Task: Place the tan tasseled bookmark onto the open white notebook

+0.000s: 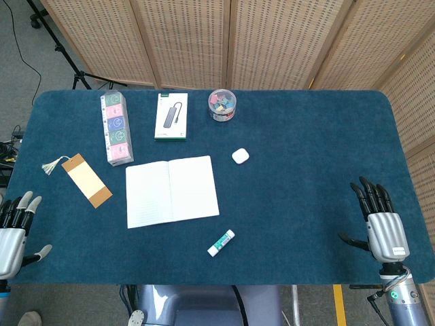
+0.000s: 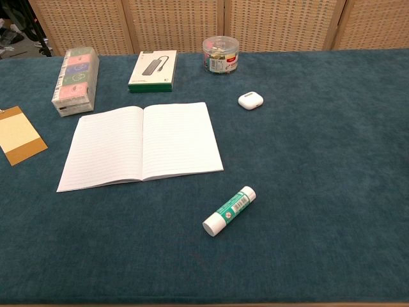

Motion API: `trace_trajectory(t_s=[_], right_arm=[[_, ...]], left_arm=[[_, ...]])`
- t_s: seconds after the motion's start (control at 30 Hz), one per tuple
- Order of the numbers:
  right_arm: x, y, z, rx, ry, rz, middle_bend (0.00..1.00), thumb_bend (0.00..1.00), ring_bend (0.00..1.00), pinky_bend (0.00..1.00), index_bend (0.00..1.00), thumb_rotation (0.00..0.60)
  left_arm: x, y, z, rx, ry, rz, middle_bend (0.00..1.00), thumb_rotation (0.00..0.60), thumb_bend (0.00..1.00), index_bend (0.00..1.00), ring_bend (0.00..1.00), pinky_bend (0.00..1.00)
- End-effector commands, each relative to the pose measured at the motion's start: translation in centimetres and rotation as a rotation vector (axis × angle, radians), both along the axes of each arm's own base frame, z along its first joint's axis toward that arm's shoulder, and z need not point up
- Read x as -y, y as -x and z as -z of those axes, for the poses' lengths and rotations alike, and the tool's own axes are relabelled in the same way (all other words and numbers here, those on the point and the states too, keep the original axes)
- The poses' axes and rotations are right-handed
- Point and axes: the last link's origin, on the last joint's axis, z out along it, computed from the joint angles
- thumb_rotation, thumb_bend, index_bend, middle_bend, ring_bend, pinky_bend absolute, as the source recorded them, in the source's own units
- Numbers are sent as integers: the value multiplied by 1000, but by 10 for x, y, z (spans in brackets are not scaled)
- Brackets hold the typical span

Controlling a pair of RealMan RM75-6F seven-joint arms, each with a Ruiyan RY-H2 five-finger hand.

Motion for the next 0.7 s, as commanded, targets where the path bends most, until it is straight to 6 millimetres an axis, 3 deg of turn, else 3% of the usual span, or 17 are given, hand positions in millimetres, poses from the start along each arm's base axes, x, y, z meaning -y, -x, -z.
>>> trace_trajectory(t_s=[0.03,0.3,0.47,0.7], right_arm=[[0,0,0,1,1,1,0,0,0,0,0,600],[0,0,-1,1,3,4,0,0,0,0,0,600],[2,2,2,-8,-1,15,0,0,0,0,0,600],[13,9,5,-25,11,69,0,0,0,0,0,600]], left_arm=[[-1,0,1,-3,4,3,0,600,0,0,0,10],[-15,0,-2,9,72,67,0,600,0,0,0,10],[-45,4,-3,-13,157,137,0,600,0,0,0,10],[-106,11,12,-250,344,294,0,600,0,0,0,10]])
